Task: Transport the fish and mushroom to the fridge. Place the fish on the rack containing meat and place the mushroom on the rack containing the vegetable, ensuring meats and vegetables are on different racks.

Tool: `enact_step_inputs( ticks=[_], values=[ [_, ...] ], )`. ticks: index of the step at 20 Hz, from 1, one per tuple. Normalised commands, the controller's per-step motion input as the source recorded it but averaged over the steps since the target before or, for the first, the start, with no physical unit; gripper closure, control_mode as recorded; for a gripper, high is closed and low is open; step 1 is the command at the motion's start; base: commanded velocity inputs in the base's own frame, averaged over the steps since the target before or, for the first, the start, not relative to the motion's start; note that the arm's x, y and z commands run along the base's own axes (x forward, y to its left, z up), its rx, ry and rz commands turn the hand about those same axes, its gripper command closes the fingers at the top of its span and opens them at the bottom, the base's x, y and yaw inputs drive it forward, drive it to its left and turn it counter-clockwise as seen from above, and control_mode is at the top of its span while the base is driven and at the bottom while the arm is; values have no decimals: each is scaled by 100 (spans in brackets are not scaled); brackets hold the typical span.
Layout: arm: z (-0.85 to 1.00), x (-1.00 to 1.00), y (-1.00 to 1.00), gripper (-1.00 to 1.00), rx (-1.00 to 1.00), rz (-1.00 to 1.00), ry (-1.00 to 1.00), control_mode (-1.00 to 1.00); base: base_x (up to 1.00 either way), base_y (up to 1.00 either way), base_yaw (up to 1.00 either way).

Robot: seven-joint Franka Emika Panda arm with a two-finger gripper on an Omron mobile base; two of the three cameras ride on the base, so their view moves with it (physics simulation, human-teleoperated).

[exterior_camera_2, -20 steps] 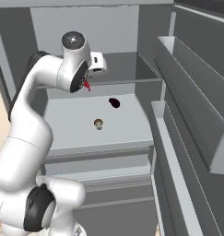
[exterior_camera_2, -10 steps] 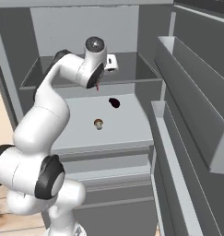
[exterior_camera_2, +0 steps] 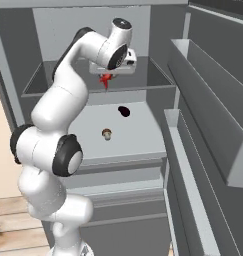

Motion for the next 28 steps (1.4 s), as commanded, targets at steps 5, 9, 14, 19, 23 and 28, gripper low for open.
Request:
enact_step_inputs(
  ticks=[5,9,14,19,23,28],
  values=[
    [-20,44,0,-100,0,0,-23,-100,0,0,0],
    [-21,0,0,-100,0,0,-45,-100,0,0,0],
    [-31,5,12,-100,2,0,-38,-100,0,0,0],
    [-36,1,36,-100,1,0,-24,-100,0,0,0],
    [22,-32,32,-100,0,-9,-13,-100,0,0,0],
    [66,-97,2,-100,0,-22,-2,-100,0,0,0]
  ],
)
